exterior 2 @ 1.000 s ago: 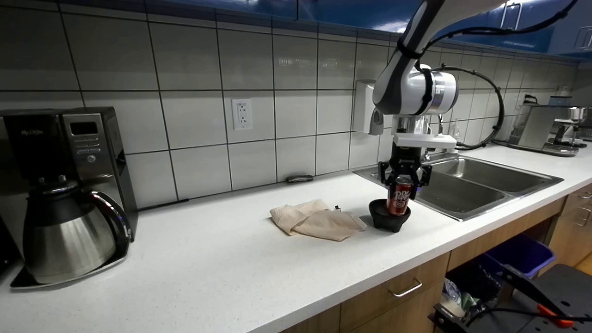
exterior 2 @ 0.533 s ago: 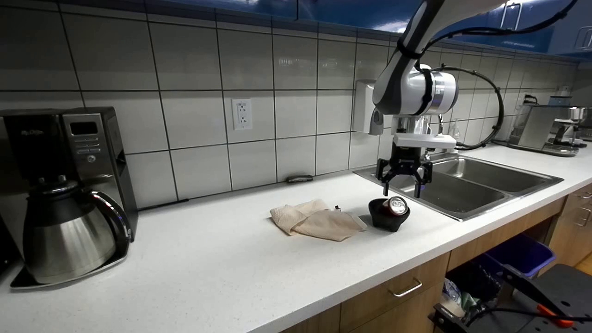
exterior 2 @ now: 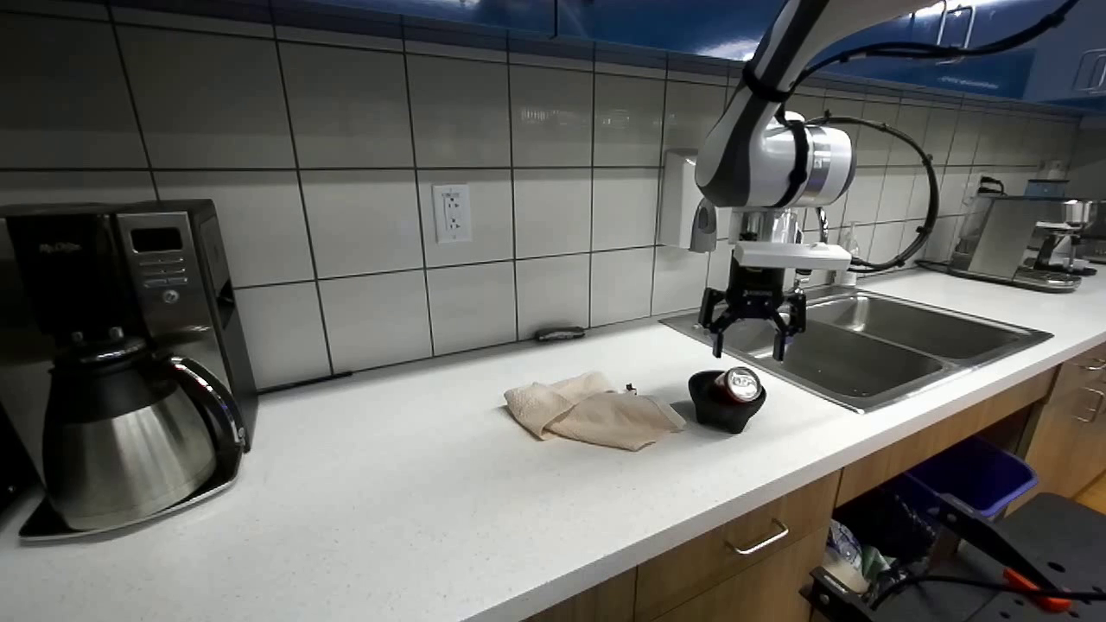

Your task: Put the can in the bowl

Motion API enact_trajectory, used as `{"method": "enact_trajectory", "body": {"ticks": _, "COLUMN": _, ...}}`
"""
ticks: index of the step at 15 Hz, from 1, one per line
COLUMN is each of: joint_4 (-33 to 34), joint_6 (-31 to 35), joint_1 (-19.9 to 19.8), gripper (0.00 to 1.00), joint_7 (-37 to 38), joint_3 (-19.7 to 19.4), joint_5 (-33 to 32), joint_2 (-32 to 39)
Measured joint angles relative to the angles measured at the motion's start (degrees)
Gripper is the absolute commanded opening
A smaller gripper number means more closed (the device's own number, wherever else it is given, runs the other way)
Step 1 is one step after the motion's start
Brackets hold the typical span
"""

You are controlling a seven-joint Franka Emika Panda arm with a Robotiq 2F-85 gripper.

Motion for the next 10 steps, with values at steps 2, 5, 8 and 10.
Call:
{"method": "enact_trajectory", "body": {"ticks": 2, "joint_4": -0.49, "joint_6": -0.03, "joint_1": 0.43, "gripper": 1.0, "joint_7": 0.0, "joint_3": 0.04, "joint_5": -1.23, "joint_2": -1.63}}
{"method": "enact_trajectory", "body": {"ticks": 5, "joint_4": -2.4, "joint_6": -0.04, "joint_1": 1.36, "gripper": 1.0, "joint_7": -0.03, "joint_3": 0.18, "joint_5": -2.97, "joint_2": -4.95}}
{"method": "enact_trajectory", "body": {"ticks": 8, "joint_4": -5.13, "joint_6": -0.06, "joint_1": 2.16, "gripper": 1.0, "joint_7": -0.55, "joint_3": 0.67, "joint_5": -4.16, "joint_2": -8.53}}
{"method": "enact_trajectory", "body": {"ticks": 10, "joint_4": -7.2, "joint_6": -0.06, "joint_1": 2.64, "gripper": 1.0, "joint_7": -1.39, "joint_3": 1.04, "joint_5": -4.93, "joint_2": -11.1}}
